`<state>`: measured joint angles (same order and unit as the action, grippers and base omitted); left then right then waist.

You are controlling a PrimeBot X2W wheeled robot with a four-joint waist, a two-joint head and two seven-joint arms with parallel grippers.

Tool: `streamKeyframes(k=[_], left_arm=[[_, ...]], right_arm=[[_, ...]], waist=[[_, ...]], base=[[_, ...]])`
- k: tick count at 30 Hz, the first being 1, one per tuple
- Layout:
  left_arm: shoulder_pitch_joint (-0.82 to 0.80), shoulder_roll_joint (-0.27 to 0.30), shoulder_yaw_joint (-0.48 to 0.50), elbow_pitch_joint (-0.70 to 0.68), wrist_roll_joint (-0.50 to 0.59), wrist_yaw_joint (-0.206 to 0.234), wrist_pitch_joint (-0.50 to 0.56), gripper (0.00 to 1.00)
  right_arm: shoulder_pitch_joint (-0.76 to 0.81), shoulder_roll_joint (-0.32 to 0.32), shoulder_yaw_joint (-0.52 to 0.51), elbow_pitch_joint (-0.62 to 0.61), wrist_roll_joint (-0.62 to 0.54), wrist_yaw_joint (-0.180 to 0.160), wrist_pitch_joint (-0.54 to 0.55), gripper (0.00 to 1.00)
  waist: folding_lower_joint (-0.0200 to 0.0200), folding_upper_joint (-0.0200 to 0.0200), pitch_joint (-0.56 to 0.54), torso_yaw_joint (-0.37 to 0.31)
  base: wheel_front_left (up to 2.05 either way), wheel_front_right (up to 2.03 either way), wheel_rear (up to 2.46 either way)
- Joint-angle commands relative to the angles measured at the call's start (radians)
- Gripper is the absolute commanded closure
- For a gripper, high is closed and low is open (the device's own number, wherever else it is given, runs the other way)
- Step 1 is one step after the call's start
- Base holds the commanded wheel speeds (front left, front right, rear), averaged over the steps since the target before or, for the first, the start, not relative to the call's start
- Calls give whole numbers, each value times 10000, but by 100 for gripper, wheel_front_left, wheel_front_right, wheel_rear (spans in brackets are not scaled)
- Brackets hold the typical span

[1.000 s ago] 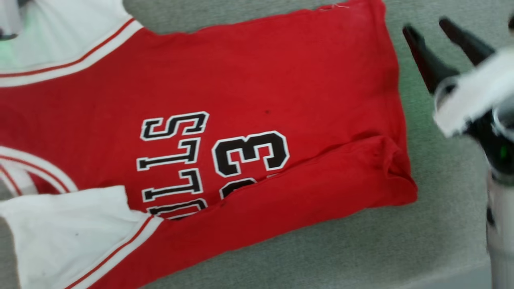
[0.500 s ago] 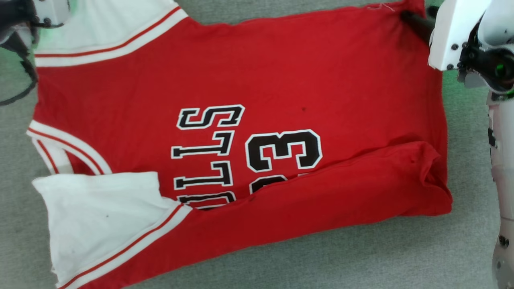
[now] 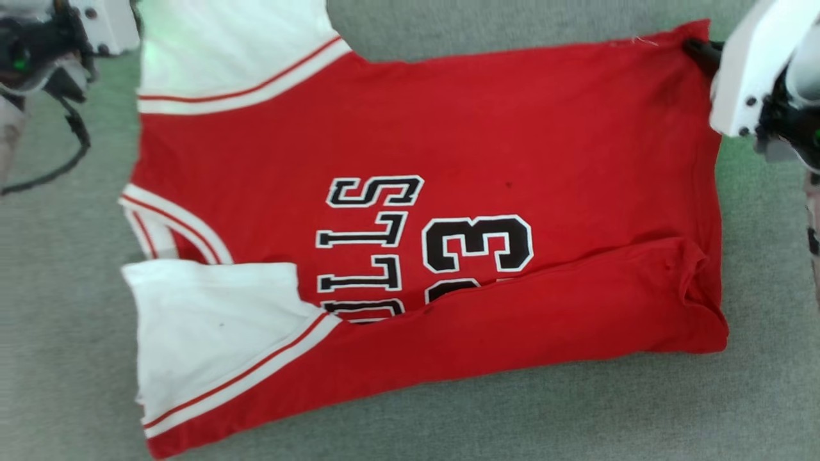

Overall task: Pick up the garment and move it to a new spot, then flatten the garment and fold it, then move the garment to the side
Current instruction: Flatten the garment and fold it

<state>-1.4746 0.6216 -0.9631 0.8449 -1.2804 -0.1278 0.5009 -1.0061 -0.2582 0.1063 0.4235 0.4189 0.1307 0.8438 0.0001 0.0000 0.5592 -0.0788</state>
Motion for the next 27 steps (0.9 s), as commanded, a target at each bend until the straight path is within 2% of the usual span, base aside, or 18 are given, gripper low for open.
streamKeyframes(k=[1,3,8,10,14,20,24,27], left_arm=[[285,127,55,-223,-222,-32,38,100],[383,162,123,-423,-357,-34,37,100],[1195,879,122,-1626,-703,-34,192,100],[1644,1183,150,-2371,-891,141,236,100],[2805,2179,45,-4416,-1112,988,317,100],[4982,3635,-226,-8032,-1560,2891,70,100],[6254,4070,-460,-9390,-2031,3698,-283,100],[6845,4082,-662,-9635,-2179,3909,-438,100]], right_arm=[[349,-162,102,-169,217,1,-142,100],[545,-278,170,-276,336,1,-223,100],[1588,-922,434,-1014,905,1,-435,100],[2107,-1130,461,-1376,1094,1,-413,100],[3219,-1495,371,-2191,1359,1,-199,100],[5128,-1848,-55,-3512,1834,1,568,100],[6165,-1884,-265,-4120,2077,1,939,100],[6607,-1780,-358,-4318,2191,1,1164,100]], waist=[[-1,0,-715,454],[-1,0,-884,524],[-1,0,-1644,806],[-1,0,-1934,913],[-1,0,-2337,1062],[-1,0,-2557,1293],[-1,0,-2542,1333],[-1,0,-2532,1290]], base=[[0,0,0],[0,0,0],[0,0,0],[0,0,0],[0,0,0],[0,0,0],[0,0,0],[0,0,0]])
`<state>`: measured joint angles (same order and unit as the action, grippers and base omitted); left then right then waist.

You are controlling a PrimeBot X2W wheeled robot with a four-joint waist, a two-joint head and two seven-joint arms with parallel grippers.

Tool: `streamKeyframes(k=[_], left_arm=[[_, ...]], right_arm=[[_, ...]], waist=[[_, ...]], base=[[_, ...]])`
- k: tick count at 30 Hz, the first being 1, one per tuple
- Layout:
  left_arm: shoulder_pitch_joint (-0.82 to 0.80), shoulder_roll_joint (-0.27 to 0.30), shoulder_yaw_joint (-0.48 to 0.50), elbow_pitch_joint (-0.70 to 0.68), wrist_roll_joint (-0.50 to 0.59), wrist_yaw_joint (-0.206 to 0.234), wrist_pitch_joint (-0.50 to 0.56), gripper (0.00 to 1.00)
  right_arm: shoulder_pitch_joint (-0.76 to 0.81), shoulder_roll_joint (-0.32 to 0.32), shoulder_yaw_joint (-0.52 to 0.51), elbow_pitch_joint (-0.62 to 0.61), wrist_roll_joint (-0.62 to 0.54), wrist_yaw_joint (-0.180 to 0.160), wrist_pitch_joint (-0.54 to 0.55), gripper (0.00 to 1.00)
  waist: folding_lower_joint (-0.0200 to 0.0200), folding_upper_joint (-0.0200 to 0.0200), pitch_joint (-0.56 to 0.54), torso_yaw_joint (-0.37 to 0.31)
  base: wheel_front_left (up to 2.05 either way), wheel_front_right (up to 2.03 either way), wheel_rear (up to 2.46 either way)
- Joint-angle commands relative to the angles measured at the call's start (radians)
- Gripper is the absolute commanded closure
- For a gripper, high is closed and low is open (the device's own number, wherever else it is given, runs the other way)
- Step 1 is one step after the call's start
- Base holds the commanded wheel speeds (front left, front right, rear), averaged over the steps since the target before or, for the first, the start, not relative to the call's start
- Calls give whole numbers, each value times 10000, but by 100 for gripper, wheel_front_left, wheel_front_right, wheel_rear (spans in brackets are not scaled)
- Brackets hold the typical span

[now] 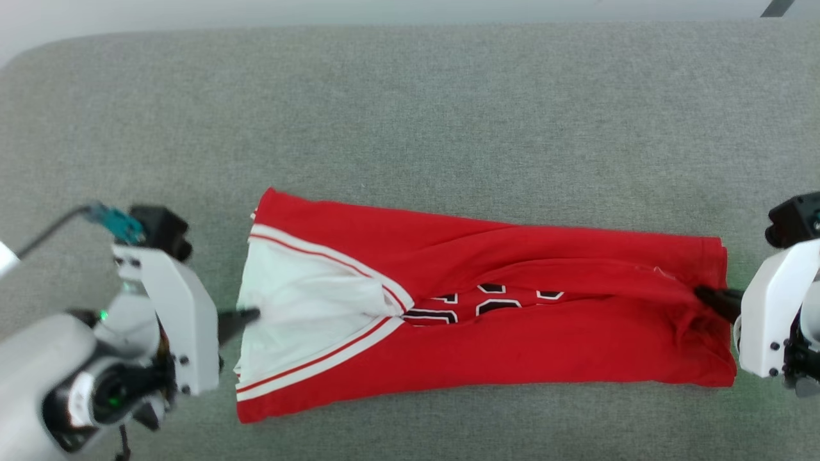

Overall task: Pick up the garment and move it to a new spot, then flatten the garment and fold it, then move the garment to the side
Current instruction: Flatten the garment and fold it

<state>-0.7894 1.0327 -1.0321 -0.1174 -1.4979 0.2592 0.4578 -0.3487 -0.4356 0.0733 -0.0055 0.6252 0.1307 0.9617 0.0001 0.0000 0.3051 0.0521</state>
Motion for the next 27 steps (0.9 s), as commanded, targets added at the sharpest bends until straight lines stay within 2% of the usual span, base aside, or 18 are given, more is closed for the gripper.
streamKeyframes(k=[1,11,12,13,14,15,16,18,24,27], left_arm=[[132,-81,-79,3,11,38,13,100],[316,-676,-387,1056,88,-549,-18,100],[332,-703,-384,1137,67,-597,-32,97],[348,-725,-363,1187,54,-654,-79,82],[378,-726,-323,1226,42,-679,-163,61],[432,-709,-321,1270,25,-725,-194,41],[476,-693,-304,1279,27,-744,-258,12],[535,-655,-223,1284,-25,-754,-402,0],[797,-469,-64,1069,-31,-775,-947,0],[977,-315,70,934,233,-674,-1593,0]], right_arm=[[139,26,-51,-42,112,1,45,100],[26,164,75,295,-39,1,38,100],[-8,161,98,362,-38,1,38,100],[-31,163,72,416,-56,1,-22,100],[-47,143,83,454,-90,1,-73,78],[-49,122,118,498,-95,1,-128,51],[-49,145,91,533,-72,1,-195,0],[-51,181,23,589,-77,1,-254,0],[119,287,-223,471,42,1,-217,0],[326,439,-546,195,190,1,-200,0]], waist=[[-1,0,11,-29],[-1,0,-42,-159],[-1,0,-69,-169],[-1,0,-108,-172],[-1,0,-149,-173],[-1,0,-205,-175],[-1,0,-265,-169],[-1,0,-400,-151],[-1,0,-920,-68],[-1,0,-1221,4]], base=[[0,0,0],[0,0,0],[0,0,0],[0,0,0],[0,0,0],[0,0,0],[0,0,0],[0,0,0],[0,0,0],[0,0,0]])
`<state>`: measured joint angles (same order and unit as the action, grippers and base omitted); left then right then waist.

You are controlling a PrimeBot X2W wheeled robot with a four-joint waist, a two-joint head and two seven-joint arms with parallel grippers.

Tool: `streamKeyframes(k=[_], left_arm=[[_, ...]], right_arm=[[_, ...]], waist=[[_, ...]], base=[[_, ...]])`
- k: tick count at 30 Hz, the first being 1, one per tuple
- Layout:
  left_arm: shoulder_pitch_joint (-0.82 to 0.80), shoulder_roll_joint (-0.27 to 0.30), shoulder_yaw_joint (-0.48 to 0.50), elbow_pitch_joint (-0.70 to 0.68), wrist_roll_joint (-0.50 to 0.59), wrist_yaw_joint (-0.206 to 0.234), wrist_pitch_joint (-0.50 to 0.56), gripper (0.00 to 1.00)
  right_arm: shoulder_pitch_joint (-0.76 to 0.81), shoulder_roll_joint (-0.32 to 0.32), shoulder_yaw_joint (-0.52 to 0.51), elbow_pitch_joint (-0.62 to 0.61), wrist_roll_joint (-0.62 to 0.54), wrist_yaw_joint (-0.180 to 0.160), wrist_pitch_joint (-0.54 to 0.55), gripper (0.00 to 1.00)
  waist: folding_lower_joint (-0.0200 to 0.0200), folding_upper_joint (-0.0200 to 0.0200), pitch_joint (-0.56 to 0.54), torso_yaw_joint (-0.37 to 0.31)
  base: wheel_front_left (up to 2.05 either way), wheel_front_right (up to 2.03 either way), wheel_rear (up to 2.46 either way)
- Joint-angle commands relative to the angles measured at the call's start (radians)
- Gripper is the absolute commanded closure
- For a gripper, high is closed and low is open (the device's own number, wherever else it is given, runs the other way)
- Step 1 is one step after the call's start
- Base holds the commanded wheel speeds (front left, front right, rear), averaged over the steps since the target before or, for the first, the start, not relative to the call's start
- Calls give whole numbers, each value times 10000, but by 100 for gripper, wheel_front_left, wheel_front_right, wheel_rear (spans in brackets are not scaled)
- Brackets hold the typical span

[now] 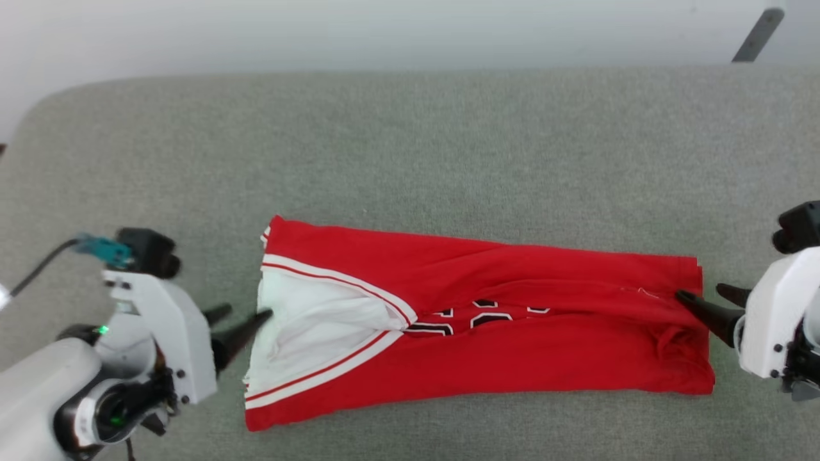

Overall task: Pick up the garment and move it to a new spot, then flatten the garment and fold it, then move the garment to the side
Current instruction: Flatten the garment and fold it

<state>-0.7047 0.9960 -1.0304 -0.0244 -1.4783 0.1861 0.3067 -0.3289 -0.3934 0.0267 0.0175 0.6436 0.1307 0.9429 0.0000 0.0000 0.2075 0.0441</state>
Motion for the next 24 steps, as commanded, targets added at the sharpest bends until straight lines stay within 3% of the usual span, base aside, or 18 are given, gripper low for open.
streamKeyframes(k=[1,10,14,19,24], left_arm=[[231,70,114,-27,141,62,-398,0],[1607,171,997,-10,1033,225,-4763,0],[2370,-78,1719,137,1489,398,-5658,0],[3883,-1371,4244,160,3178,578,-5692,0],[5513,-2796,6350,125,4990,74,-5700,0]], right_arm=[[209,52,-257,-115,-47,1,-65,0],[1051,888,-2186,-75,-639,1,316,0],[1153,1131,-2708,143,-875,3,697,0],[942,1276,-3008,638,-1159,3,1045,0],[611,1188,-3016,1314,-1494,3,1196,0]], waist=[[0,0,-345,106],[0,0,-1037,442],[0,0,-1167,678],[0,0,-1191,1046],[0,0,-1124,1372]], base=[[0,0,0],[0,0,0],[0,0,0],[0,0,0],[0,0,0]])
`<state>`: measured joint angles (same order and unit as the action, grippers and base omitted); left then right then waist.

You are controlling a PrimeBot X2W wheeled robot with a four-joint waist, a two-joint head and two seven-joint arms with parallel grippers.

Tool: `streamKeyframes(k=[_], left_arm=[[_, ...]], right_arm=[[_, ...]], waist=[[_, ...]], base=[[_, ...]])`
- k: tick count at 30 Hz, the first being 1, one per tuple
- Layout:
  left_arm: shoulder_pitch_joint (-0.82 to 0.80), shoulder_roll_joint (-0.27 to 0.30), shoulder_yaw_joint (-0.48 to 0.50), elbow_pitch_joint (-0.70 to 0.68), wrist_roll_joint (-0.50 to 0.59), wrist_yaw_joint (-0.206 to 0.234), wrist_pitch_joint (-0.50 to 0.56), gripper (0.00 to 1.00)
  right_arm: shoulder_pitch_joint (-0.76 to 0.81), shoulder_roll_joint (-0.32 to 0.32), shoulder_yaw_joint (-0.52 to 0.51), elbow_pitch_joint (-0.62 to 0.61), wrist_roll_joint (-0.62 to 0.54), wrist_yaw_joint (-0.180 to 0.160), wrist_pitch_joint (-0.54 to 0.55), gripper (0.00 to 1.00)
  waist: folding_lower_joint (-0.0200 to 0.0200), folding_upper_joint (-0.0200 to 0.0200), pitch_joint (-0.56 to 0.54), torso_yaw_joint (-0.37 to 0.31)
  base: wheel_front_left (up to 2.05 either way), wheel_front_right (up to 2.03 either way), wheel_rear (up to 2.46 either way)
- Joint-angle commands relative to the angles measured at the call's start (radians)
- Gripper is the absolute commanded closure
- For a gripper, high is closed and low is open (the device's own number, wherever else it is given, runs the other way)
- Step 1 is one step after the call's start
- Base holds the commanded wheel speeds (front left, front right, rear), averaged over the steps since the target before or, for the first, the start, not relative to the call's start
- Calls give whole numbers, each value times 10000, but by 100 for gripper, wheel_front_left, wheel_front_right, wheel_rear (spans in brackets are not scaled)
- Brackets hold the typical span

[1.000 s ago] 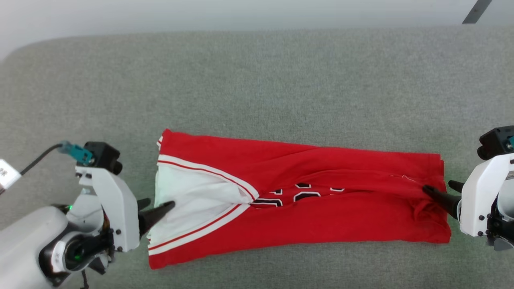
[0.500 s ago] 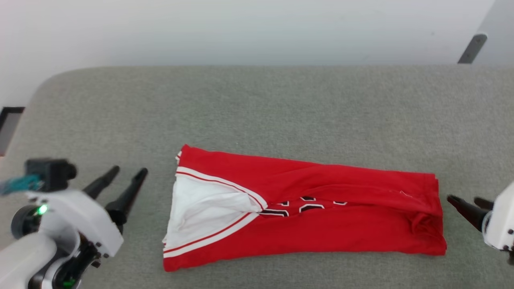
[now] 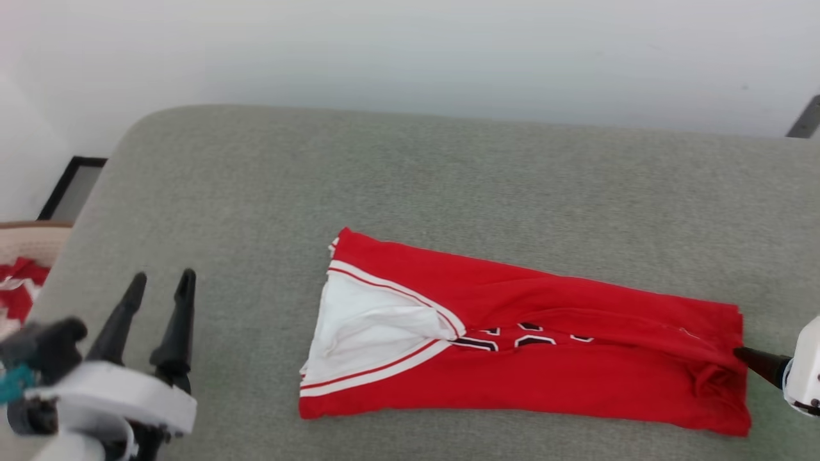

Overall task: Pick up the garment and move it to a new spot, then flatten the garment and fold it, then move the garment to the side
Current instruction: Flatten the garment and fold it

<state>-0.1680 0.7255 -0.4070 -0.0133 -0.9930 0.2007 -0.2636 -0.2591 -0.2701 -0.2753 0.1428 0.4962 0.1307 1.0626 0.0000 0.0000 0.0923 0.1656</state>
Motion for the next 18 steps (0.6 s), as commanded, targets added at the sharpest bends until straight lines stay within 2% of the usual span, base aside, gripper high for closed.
streamKeyframes(k=[1,6,13,14,15,16,18], left_arm=[[411,-297,438,53,498,-200,1,0],[1219,-1600,1873,141,1610,-965,2,0],[1639,-2868,3074,323,2779,-1865,3,0],[1671,-3029,3213,313,2982,-1969,3,0],[1696,-3251,3396,303,3058,-2060,3,0],[1724,-3423,3571,291,3217,-2196,4,0],[1741,-3571,3709,288,3368,-2315,4,0]], right_arm=[[-185,-94,27,217,-133,3,-8,0],[-573,-283,106,1186,-579,3,-33,0],[-1044,-392,458,2615,-752,3,-37,0],[-1069,-399,573,2823,-737,3,8,22],[-1088,-400,713,2948,-656,3,-47,77],[-1099,-411,829,3086,-575,3,-58,100],[-1118,-443,900,3218,-507,3,-132,100]], waist=[[0,0,47,216],[0,0,148,525],[0,0,310,793],[0,0,331,819],[0,0,346,838],[0,0,358,860],[0,0,372,881]], base=[[0,0,0],[0,0,0],[0,0,0],[0,0,0],[0,0,0],[0,0,0],[0,0,0]])
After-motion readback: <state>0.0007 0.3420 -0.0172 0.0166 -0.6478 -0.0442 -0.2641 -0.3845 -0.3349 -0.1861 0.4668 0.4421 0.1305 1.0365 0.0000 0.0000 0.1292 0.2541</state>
